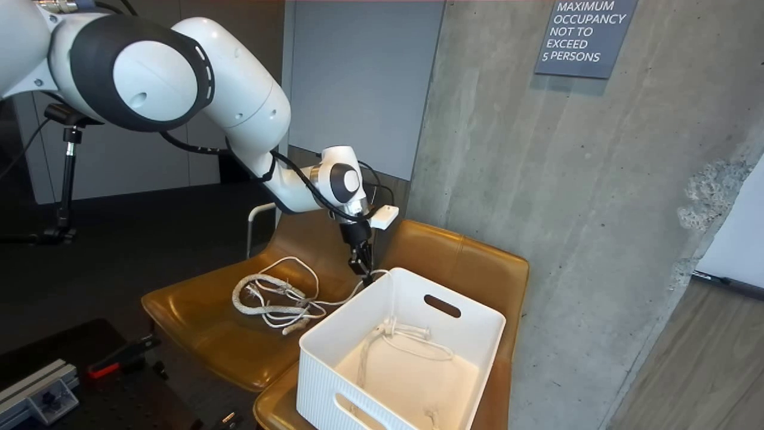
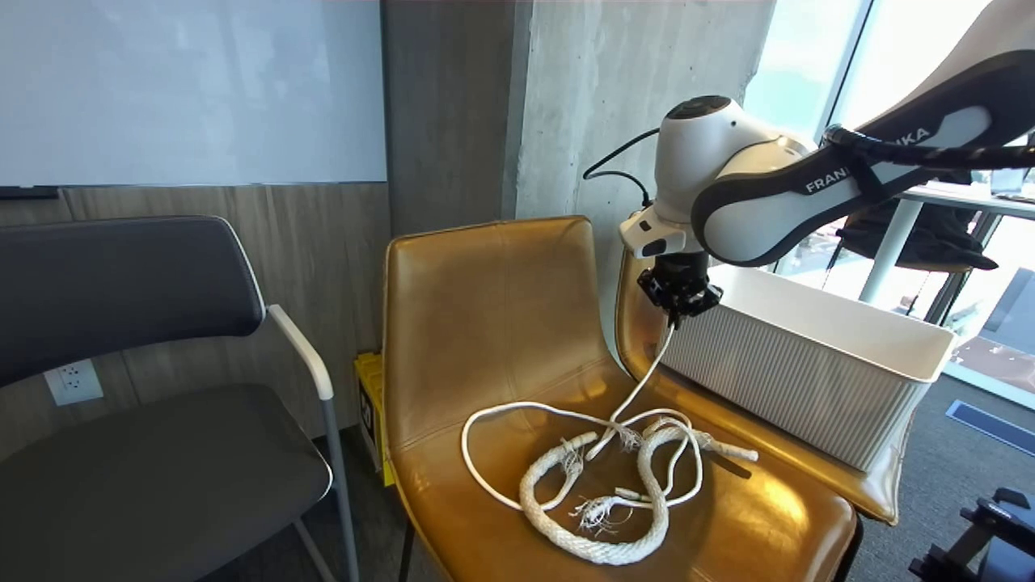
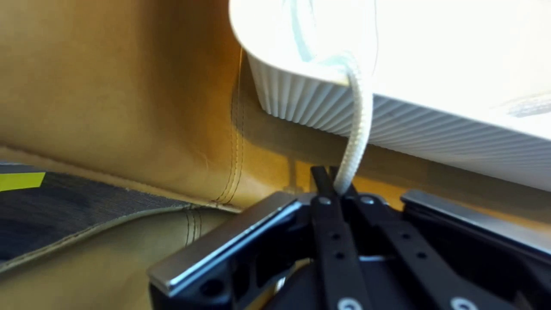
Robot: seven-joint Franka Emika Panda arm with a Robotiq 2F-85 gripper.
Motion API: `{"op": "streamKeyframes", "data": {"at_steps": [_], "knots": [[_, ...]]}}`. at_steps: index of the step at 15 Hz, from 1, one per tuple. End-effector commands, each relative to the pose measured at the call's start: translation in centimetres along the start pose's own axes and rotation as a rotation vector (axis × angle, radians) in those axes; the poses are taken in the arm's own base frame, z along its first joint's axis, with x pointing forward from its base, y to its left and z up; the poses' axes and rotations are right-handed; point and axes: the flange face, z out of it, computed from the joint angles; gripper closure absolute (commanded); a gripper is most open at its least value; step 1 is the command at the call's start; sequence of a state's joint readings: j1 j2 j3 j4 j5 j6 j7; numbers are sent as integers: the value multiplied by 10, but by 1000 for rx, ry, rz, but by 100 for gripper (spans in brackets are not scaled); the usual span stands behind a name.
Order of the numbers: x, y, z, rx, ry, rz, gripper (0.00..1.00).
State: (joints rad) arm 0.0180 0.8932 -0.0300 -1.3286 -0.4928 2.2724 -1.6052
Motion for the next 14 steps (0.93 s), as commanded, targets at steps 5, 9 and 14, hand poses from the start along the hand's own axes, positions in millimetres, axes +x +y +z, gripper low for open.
{"op": "streamKeyframes", "data": {"at_steps": [5, 9, 14], "knots": [[112, 35, -61, -19, 91, 19, 99], [204, 54, -92, -45, 184, -11, 99], [270, 67, -125, -81, 257, -39, 99]]}}
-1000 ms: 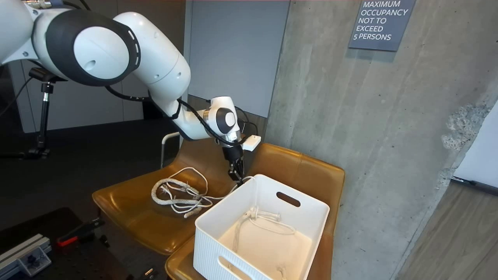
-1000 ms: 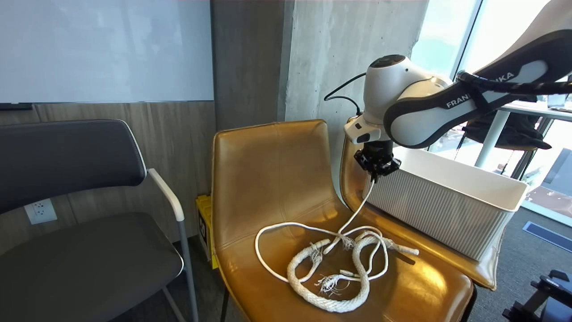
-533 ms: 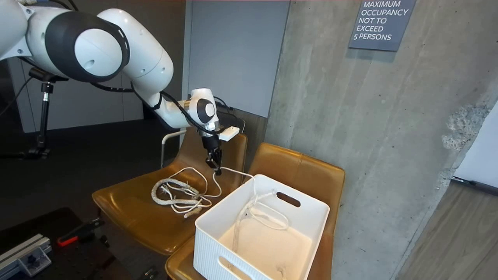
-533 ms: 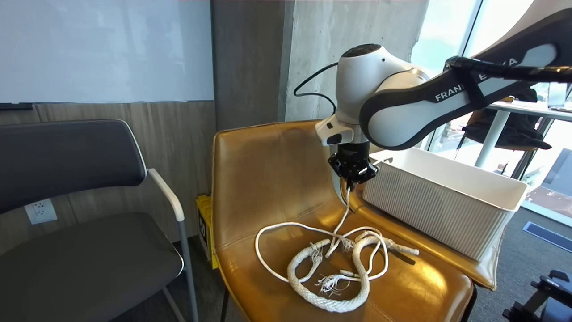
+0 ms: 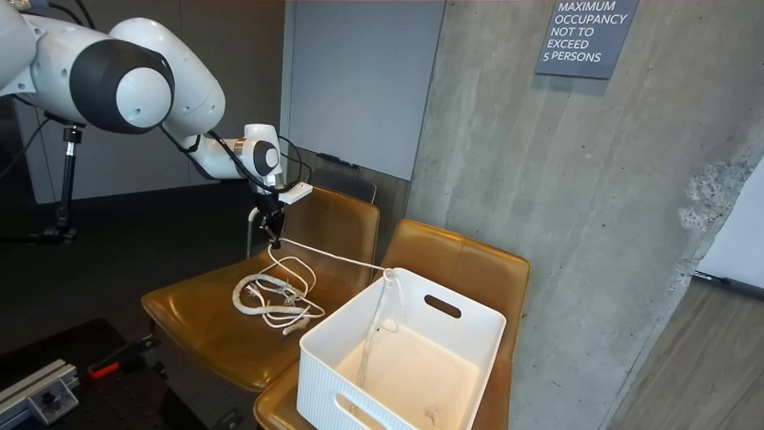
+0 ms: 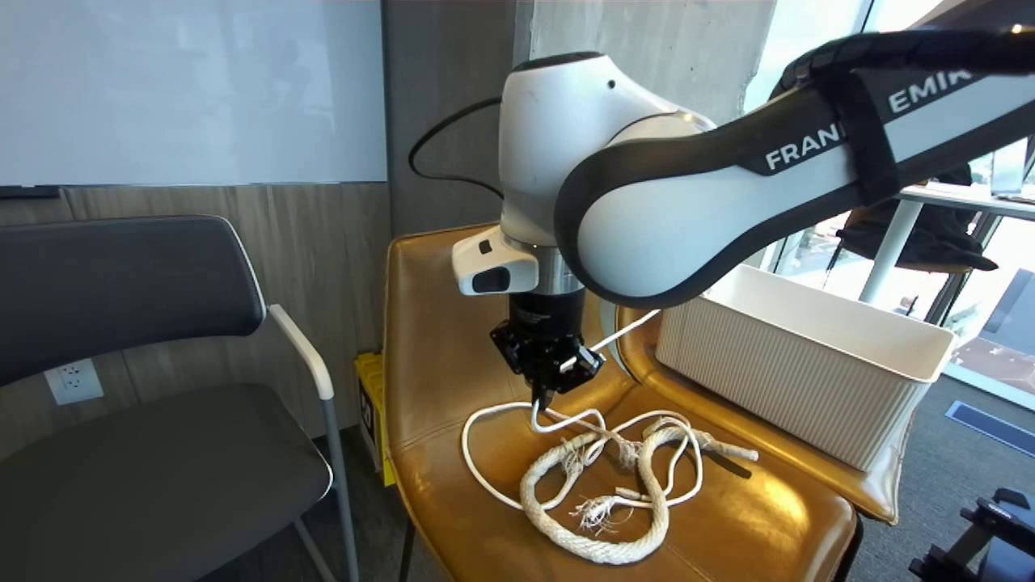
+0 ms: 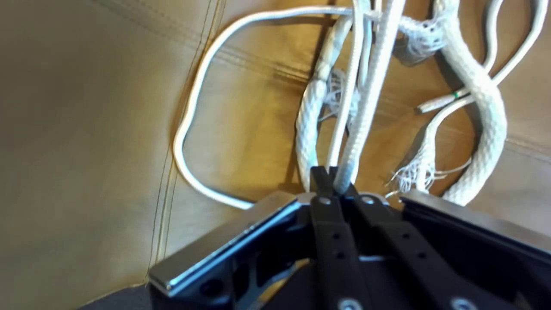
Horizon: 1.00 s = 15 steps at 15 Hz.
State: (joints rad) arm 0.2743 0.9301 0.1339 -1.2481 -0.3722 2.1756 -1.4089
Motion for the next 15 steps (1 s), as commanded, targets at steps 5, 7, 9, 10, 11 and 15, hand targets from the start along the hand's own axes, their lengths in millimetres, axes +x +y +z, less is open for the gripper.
{"op": "streamKeyframes", "data": {"at_steps": [5, 7, 9, 10, 11, 15], "knots": [[77, 31, -18, -44, 100, -36, 99], [98, 35, -22, -53, 115, -53, 99], [112, 37, -21, -58, 122, -63, 99], [114, 38, -20, -57, 122, -65, 99], [113, 38, -20, -52, 121, -64, 99], [71, 34, -3, -19, 92, -12, 99]]}}
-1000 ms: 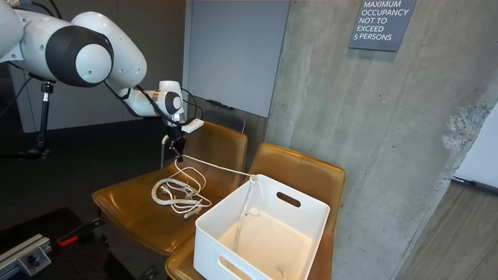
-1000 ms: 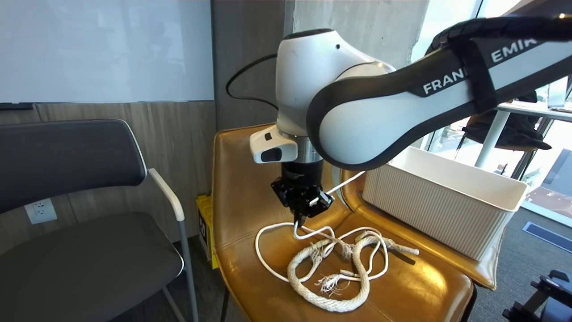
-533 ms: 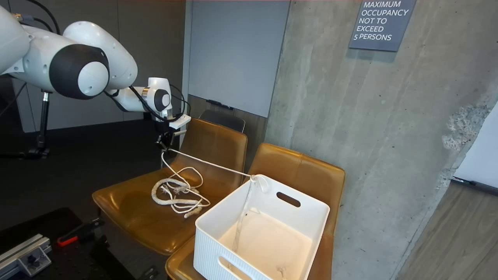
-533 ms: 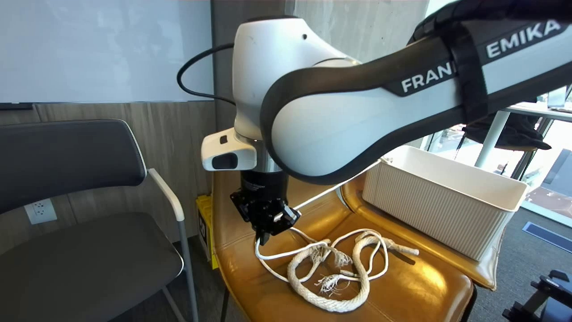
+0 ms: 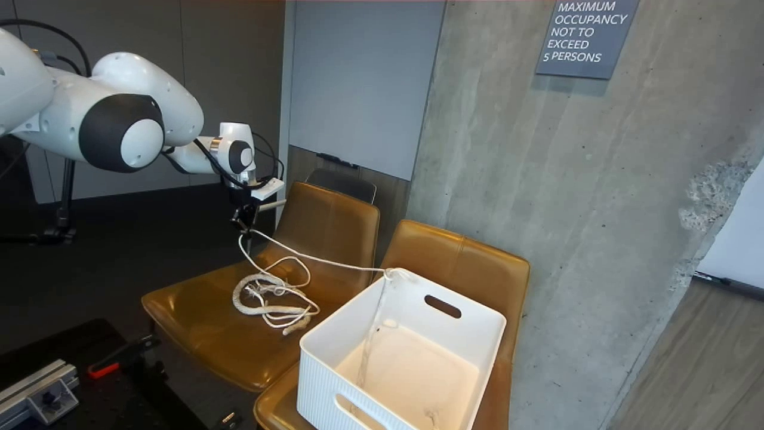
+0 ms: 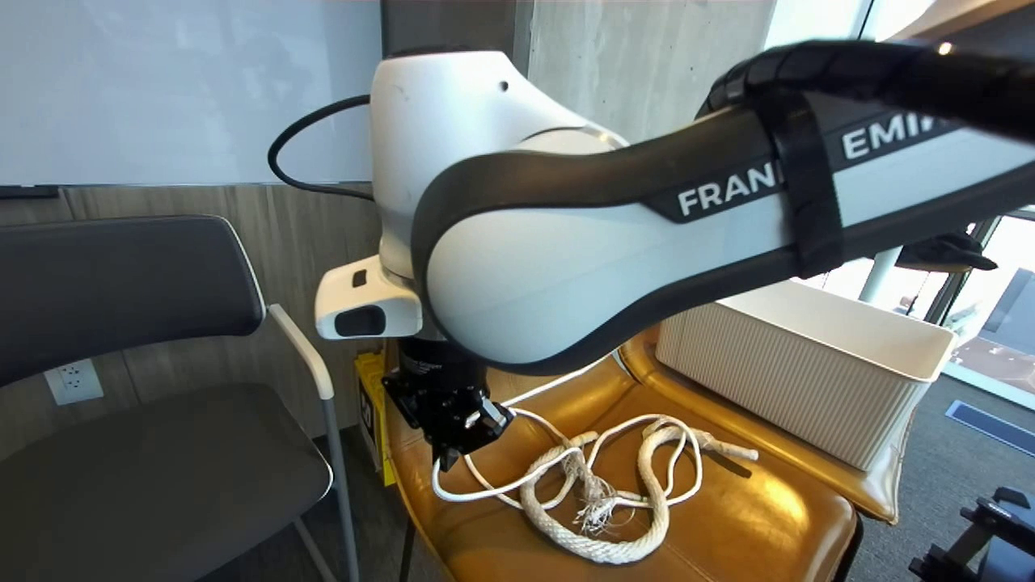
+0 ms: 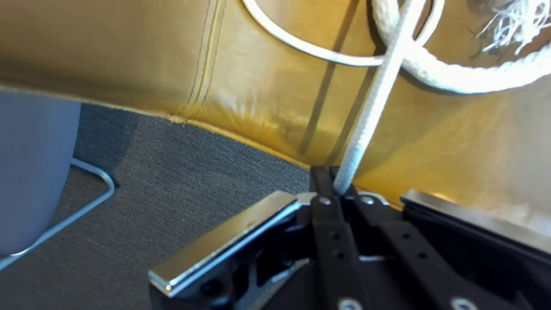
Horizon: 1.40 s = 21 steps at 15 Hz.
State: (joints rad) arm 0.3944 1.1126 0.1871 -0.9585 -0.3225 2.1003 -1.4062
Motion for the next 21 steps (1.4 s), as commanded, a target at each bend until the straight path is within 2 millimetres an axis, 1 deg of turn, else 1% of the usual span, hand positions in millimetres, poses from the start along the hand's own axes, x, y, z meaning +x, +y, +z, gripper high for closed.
{"op": "streamKeyframes", "data": {"at_steps": [1, 3, 4, 6, 7, 8, 11, 13, 14, 15, 17, 18, 21], "knots": [[-51, -4, 3, 29, -10, 69, 99], [-85, -10, 7, 39, -17, 113, 99], [-98, -13, 11, 45, -21, 131, 99], [-117, -19, 20, 60, -21, 156, 99], [-123, -21, 24, 68, -19, 162, 89], [-127, -24, 30, 76, -17, 170, 69], [-142, -33, 33, 94, -16, 190, 49], [-159, -40, 33, 103, -24, 217, 34], [-174, -46, 32, 109, -27, 238, 27], [-187, -53, 32, 115, -33, 257, 19], [-223, -69, 25, 127, -55, 302, 4], [-243, -80, 24, 134, -75, 328, 1], [-298, -107, 15, 155, -122, 391, 0]]}}
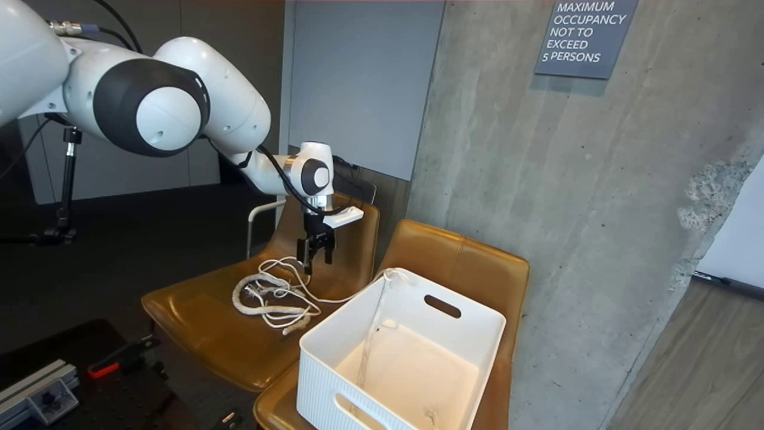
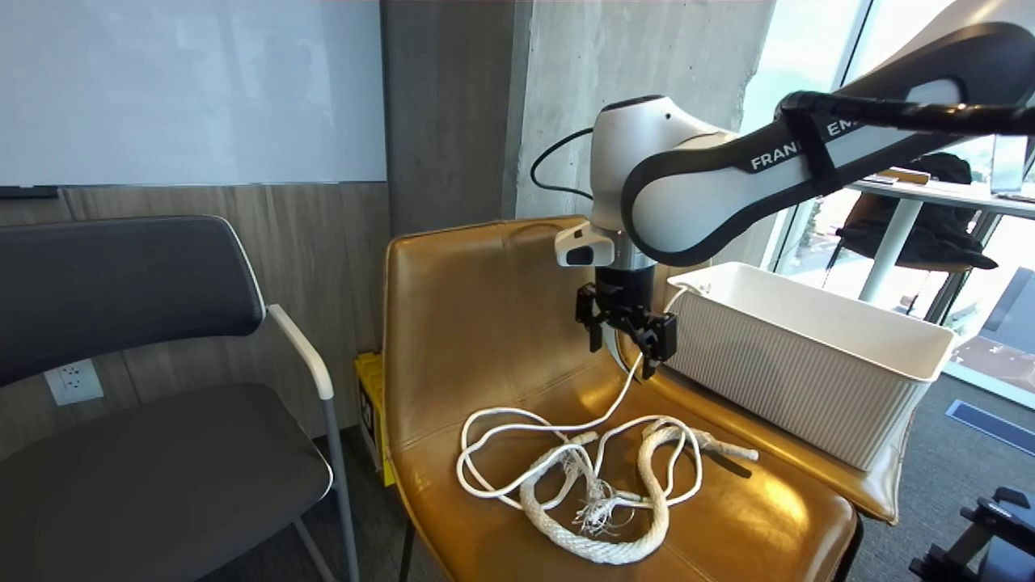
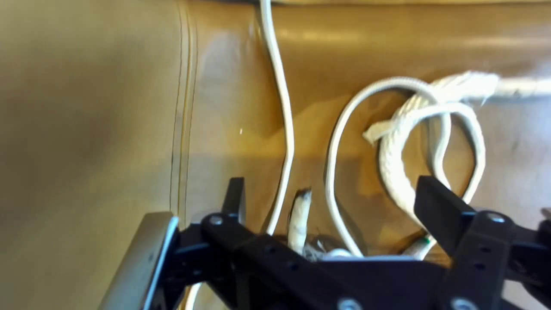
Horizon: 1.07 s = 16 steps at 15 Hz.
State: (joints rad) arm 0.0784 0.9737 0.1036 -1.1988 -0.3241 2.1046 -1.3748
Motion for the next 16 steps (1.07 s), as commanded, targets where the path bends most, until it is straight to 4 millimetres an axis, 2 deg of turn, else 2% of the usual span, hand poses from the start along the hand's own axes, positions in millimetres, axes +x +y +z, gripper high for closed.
{"op": "streamKeyframes", "data": {"at_steps": [1, 4, 9, 12, 16], "knots": [[-66, -20, -7, 9, -50, 75, 0], [-111, -28, -9, 9, -89, 124, 0], [-180, -35, -47, -23, -134, 206, 0], [-207, -38, -64, -43, -152, 241, 0], [-220, -41, -57, -46, -144, 260, 0]]}}
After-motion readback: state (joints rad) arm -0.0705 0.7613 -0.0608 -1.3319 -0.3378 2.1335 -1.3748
